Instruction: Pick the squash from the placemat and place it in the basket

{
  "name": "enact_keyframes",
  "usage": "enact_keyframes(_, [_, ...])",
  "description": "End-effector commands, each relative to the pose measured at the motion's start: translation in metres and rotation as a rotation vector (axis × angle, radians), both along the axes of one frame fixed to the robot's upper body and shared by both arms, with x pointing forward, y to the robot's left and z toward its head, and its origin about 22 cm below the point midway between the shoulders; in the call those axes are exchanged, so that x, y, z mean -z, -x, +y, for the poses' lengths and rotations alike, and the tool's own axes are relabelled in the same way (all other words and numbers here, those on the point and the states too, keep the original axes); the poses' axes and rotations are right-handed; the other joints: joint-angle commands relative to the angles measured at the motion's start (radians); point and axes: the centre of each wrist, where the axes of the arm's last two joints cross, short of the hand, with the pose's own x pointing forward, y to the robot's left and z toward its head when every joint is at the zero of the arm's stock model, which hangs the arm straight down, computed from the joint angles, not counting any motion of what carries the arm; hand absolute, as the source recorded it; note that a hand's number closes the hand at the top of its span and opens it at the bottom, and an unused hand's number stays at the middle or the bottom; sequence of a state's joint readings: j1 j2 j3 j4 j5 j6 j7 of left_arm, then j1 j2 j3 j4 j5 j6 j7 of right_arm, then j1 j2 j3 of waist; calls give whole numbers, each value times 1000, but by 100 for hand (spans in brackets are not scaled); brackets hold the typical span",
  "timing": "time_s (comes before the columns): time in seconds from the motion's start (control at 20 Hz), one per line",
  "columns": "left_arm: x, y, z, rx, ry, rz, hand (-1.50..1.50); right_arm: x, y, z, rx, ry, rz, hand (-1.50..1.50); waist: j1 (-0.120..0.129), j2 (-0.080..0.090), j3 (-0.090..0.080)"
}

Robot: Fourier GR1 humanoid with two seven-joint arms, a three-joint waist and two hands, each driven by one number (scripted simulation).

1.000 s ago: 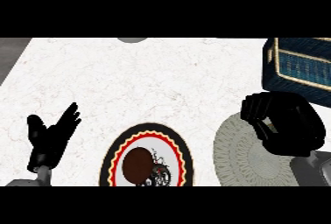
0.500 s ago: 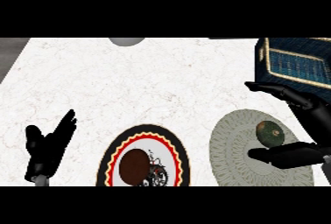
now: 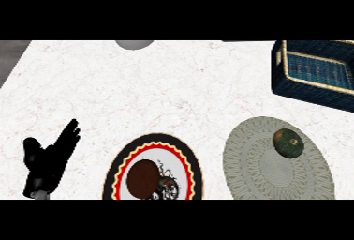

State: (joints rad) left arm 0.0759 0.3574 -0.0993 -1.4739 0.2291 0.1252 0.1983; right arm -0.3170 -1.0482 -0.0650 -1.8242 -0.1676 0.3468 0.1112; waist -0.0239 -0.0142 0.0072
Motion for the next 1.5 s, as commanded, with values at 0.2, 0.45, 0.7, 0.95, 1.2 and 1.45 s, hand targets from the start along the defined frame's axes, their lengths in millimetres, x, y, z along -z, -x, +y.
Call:
enact_keyframes(0.2, [36,27,-1,-10,1,173,0,-69,13,-30,-34,299,238,-150,9,15,-9])
enact_keyframes(0.45, [31,13,-5,-24,23,171,0,-95,18,-48,-47,379,331,-150,14,18,-8])
enact_keyframes(0.7, [37,11,-24,-4,29,165,0,-69,13,-56,-71,394,328,-150,12,18,-6])
enact_keyframes(0.95, [27,27,-10,-17,16,185,0,-43,15,-61,-82,337,324,-150,6,10,-5])
enact_keyframes(1.2, [25,21,-26,16,12,163,0,-8,7,-52,-71,298,331,-150,28,16,-6])
enact_keyframes(1.45, [38,22,-18,3,10,164,0,19,9,-34,-88,282,311,-150,21,15,-7])
